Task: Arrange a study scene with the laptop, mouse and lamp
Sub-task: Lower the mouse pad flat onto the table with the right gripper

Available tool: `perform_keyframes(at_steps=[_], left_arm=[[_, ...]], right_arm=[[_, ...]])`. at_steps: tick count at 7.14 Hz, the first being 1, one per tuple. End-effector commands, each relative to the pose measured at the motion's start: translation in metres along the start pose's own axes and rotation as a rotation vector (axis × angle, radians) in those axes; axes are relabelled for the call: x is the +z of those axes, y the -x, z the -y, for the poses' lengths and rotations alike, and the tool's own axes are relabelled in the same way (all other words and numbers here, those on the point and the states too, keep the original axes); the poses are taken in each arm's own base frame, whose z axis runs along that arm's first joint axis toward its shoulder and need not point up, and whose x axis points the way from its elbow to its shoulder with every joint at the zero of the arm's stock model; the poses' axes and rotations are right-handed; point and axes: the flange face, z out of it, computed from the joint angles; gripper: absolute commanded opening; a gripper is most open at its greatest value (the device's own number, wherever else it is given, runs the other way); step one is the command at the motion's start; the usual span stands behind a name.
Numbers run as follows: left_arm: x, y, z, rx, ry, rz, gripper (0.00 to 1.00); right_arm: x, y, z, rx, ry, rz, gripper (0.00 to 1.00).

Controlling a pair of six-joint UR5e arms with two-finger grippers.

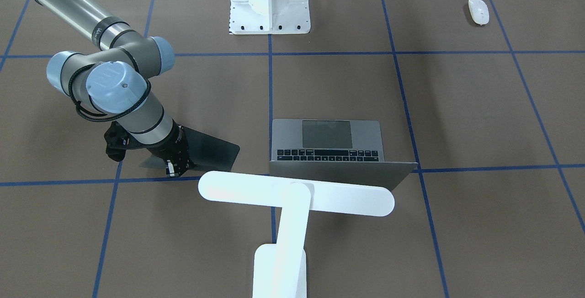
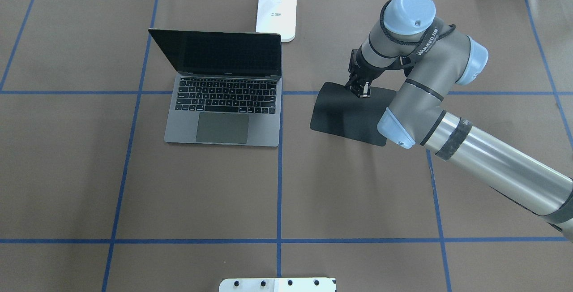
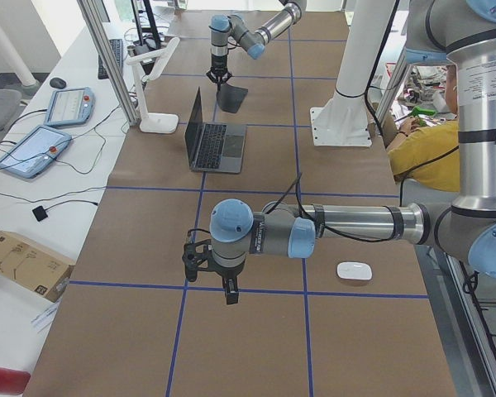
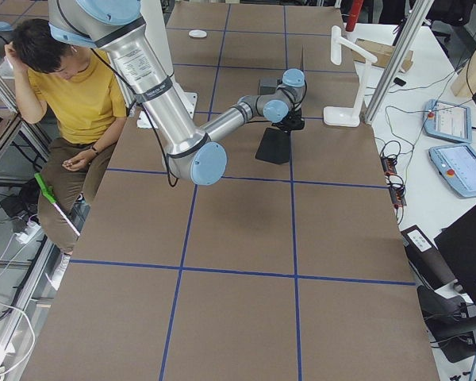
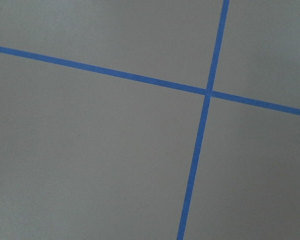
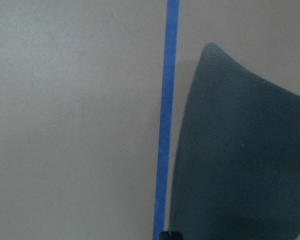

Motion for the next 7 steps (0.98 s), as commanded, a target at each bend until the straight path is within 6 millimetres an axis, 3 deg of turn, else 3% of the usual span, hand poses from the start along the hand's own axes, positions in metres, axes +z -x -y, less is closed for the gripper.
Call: perform_keyframes(at_steps=[1, 4, 7], left_arm=[[0.003, 0.003, 0.0, -0.004, 0.005, 0.001, 1.0], [0.004, 0.004, 0.0, -0.007, 0.008, 0.002, 1.0], [0.005, 0.005, 0.0, -0.008, 0.009, 0.002, 1.0]], right_arm=[[0.008, -0.015, -0.034, -0.043, 0.006, 0.009, 0.0], [0.013, 0.001, -0.062, 0.04, -0.003, 0.03, 0.0], [0.011, 0.006, -0.067, 0.204, -0.006, 0.051, 0.0]])
